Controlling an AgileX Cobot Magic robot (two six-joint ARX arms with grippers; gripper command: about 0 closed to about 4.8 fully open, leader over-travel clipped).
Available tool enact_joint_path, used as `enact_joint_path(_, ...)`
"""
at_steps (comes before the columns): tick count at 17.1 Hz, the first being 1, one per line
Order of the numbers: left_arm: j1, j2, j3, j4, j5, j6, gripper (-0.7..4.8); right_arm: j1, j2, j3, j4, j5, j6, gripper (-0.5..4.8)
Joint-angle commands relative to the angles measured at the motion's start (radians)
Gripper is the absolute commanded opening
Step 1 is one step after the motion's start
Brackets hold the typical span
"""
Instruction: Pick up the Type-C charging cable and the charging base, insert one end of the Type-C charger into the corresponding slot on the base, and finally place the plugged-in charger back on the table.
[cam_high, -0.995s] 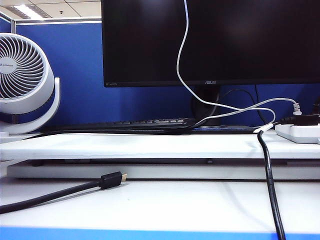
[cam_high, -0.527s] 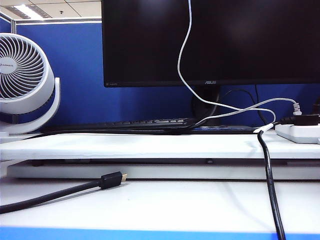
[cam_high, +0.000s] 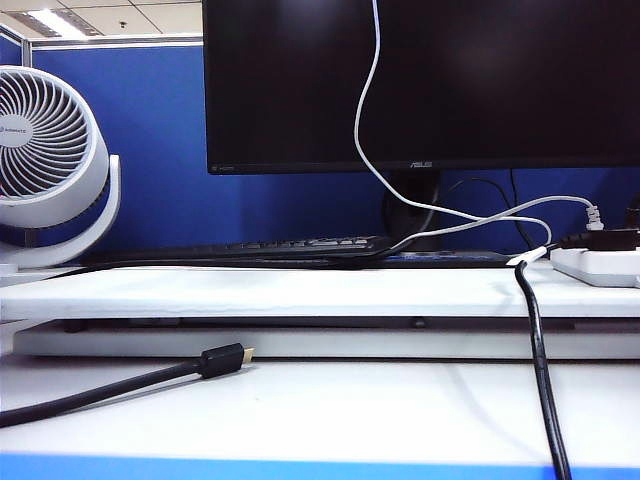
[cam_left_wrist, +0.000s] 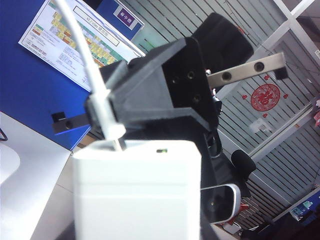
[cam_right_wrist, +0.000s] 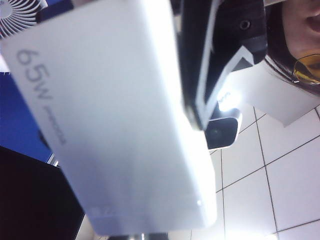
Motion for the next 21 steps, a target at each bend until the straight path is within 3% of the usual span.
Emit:
enact_joint_path(1,0.0,-0.007,0.007,0.043,-0.057,-0.015,1.78,0.0,0.0,0.001,-0.006,-0.017,0.0,-0.05)
enact_joint_path(4,0.0,-0.007,0.007,0.057,-0.132,-0.074,1.77,-0.001,0.0,0.001,0.014,-0.016,0.0,-0.05)
enact_joint_path(9,0.0,-0.007,0.007,0.092,-0.166,-0.164,1.77,-0.001,0.0,0.001,0.017,-0.018,0.0,-0.05)
enact_joint_path(10,0.0,-0.007,0.007,0.09,-0.166,-0.177,1.74,0.001,-0.001,0.001,0.014,-0.077,0.0,-0.05)
enact_joint_path(14,0.0,-0.007,0.006,0.086,-0.184,-0.199,1.72,0.001,-0.002,0.002,0.011,-0.118,0.0,-0.05)
enact_joint_path(15,0.0,-0.007,0.006,0.086,-0.192,-0.206,1.49,0.001,-0.002,0.002,0.016,-0.118,0.0,-0.05)
enact_joint_path(18,0.0,-0.006,0.006,0.085,-0.192,-0.298,1.49,-0.001,-0.003,0.002,0.036,-0.159,0.0,-0.05)
enact_joint_path(21,0.0,-0.006,0.006,0.086,-0.211,-0.282,1.49,-0.001,-0.024,0.002,-0.009,-0.191,0.0,-0.05)
